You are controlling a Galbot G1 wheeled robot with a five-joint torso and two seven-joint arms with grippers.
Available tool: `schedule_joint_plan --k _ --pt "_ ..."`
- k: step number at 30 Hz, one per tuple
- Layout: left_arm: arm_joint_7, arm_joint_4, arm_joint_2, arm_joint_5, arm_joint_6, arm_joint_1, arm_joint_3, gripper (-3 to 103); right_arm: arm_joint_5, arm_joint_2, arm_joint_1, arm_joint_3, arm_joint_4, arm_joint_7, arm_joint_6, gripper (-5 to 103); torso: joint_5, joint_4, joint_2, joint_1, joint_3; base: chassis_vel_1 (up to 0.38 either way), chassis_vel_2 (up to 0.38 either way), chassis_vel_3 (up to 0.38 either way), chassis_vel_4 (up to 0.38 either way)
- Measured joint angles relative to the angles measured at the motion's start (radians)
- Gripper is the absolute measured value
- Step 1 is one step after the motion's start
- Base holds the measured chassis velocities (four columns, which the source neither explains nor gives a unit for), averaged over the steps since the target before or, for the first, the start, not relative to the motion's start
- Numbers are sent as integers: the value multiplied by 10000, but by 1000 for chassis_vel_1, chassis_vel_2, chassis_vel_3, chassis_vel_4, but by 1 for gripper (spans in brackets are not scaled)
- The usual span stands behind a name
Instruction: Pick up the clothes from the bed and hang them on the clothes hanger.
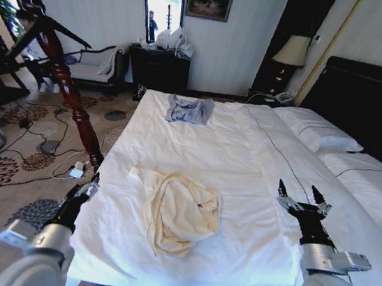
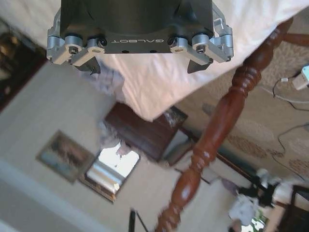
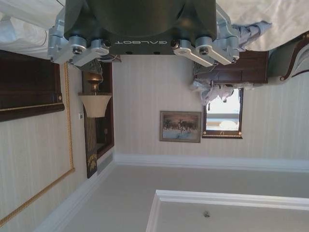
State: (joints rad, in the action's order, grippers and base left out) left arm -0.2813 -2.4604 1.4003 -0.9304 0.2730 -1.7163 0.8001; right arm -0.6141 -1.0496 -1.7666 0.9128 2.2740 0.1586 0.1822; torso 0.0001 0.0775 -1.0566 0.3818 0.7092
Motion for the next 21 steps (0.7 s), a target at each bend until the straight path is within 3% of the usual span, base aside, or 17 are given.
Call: schedule_joint_plan --k 8,12,17,19,21 --pt "829 1025 -583 156 209 446 -491 100 -47 87 93 23 -214 -11 197 100 -1 2 0 1 0 0 0 0 0" --pt "985 1994 -1358 -18 1440 927 -1112 100 -52 75 189 20 -336 82 209 100 -4 1 0 0 0 0 0 0 0" --pt "1233 2610 -1955 265 2032 1480 -1996 100 -21 -3 253 19 -553 136 247 100 0 3 0 1 0 0 0 0 0" --pt "1323 2708 -1999 337 2029 1576 -2180 100 -14 -23 251 25 -594 133 279 100 -1 3 0 1 0 0 0 0 0" --pt "1719 3128 -2002 709 1663 1919 -2853 100 18 -101 225 39 -720 85 379 100 -1 3 0 0 0 0 0 0 0"
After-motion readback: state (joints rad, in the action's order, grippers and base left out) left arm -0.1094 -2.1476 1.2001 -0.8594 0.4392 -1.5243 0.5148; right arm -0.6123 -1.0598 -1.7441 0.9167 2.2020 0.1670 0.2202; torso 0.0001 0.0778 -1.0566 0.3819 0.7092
